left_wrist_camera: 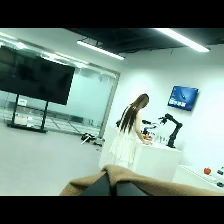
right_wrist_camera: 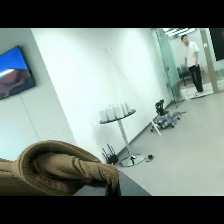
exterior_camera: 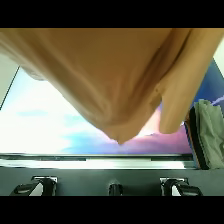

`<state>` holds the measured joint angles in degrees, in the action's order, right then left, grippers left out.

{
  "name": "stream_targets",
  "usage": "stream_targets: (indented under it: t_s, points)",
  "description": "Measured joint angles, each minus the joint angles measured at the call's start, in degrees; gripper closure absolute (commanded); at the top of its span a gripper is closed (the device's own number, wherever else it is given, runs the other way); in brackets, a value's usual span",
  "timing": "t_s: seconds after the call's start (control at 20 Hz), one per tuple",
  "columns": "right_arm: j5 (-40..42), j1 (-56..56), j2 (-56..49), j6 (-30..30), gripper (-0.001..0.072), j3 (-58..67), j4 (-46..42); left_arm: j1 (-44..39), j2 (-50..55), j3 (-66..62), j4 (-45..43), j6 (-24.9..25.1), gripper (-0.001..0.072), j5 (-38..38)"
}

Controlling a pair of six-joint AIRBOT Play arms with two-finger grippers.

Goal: Fold the shirts.

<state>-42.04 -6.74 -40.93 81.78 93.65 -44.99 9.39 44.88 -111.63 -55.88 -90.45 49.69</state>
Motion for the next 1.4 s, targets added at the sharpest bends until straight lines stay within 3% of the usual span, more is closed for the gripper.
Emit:
stream_targets:
  t_s: [0.2, 0.5, 0.8, 1.0, 1.05, 1.1, 1.15, 1.2, 1.25, 1.4]
  points:
    - [-4.2, 0.0, -2.6, 5.2, 0.0664, 0.7, -3.4, 0.0, 3.9, -1.3, -1.4, 0.5, 0.0683, 2.8]
    - [-22.0, 0.4, -18.3, 13.6, 0.0664, 0.8, -12.3, -3.6, 22.7, -1.7, -2.8, 5.7, 0.0680, 8.5]
    - [-21.3, 4.9, -42.1, 19.3, 0.0663, 0.8, -15.3, -10.6, 47.3, -1.7, -3.6, 11.7, 0.0680, 1.9]
    - [-19.7, 6.5, -55.2, 22.6, 0.0663, 0.8, -14.8, -13.0, 58.2, -1.8, -3.3, 12.8, 0.0679, 5.7]
    - [-19.6, 6.6, -57.3, 23.1, 0.0651, 0.8, -14.4, -13.4, 60.1, -1.8, -3.3, 13.0, 0.0624, 7.6]
    - [-19.3, 6.7, -59.1, 23.6, 0.0493, 0.8, -13.8, -13.8, 61.6, -1.8, -3.3, 13.1, 0.0401, 9.6]
    - [-18.8, 6.8, -60.4, 23.7, 0.0277, 0.9, -13.6, -14.1, 62.7, -1.8, -3.2, 13.1, 0.0074, 11.7]
    - [-18.5, 6.8, -61.2, 23.9, 0.0136, 1.0, -13.1, -14.1, 63.3, -2.1, -3.1, 13.1, -0.0013, 13.5]
    - [-18.5, 6.4, -61.4, 23.7, 0.0069, 1.4, -12.3, -13.8, 63.7, -2.8, -3.1, 12.9, -0.0013, 16.2]
    - [-20.6, 3.0, -59.4, 19.3, 0.0046, 3.1, -11.1, -10.8, 63.3, -4.5, -4.8, 9.9, 0.0000, 26.9]
